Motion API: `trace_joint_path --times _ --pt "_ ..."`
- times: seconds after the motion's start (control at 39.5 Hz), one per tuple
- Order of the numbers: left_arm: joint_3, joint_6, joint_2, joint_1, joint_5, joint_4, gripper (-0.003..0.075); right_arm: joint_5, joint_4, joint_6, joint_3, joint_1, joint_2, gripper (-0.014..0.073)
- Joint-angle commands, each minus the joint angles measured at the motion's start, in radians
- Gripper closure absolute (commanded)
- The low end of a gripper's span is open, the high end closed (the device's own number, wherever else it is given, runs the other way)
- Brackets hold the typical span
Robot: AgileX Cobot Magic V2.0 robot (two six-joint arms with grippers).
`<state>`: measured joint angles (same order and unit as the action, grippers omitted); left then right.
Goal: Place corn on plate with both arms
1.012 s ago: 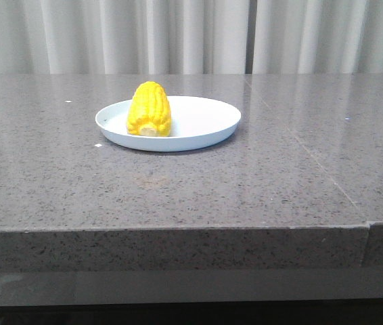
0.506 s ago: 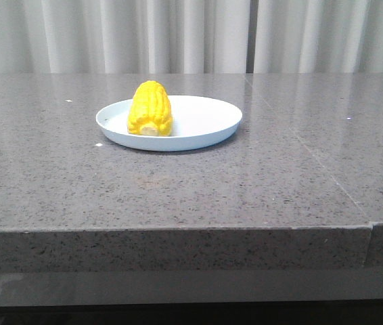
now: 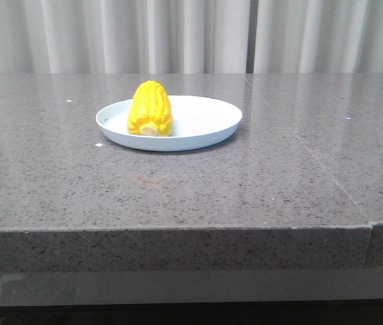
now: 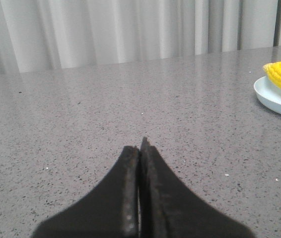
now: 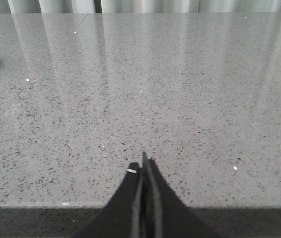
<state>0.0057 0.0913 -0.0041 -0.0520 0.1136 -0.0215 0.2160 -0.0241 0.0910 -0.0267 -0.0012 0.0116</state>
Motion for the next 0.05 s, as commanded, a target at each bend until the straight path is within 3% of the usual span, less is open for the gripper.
trace_joint_path --times 0.0,0.03 --pt "0.004 0.0 -0.019 0.001 -0.086 0.0 0.0741 -0.087 0.002 -0.008 0.016 -0.007 0.011 0.0662" --pt "0.004 0.0 -0.019 0.001 -0.086 0.0 0.0741 -0.087 0.002 -0.008 0.016 -0.007 0.011 0.0662"
